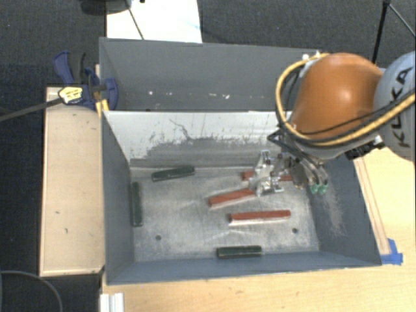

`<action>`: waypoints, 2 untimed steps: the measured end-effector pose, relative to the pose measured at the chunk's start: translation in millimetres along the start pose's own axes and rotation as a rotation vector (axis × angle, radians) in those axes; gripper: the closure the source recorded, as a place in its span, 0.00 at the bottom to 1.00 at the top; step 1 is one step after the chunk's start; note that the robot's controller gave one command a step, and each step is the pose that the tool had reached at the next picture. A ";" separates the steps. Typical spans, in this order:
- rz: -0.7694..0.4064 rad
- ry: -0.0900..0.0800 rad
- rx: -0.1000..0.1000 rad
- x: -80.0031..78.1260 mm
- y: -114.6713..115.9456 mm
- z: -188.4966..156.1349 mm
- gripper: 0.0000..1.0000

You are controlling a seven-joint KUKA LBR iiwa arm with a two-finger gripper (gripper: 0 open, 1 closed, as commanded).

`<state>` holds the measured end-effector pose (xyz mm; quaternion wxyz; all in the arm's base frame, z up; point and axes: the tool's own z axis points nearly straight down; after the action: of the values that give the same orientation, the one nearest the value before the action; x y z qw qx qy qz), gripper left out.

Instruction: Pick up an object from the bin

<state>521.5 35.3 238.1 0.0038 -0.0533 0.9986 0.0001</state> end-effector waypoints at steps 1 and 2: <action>0.002 0.005 -0.001 1.2 0.3 2.0 1.00; 0.022 -0.002 0.000 -3.3 14.3 56.8 1.00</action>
Offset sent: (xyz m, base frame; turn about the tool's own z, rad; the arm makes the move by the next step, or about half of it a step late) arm 0.0010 0.0219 -0.0875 0.0339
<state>523.7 49.9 181.3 0.0048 -0.0422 0.9991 0.0004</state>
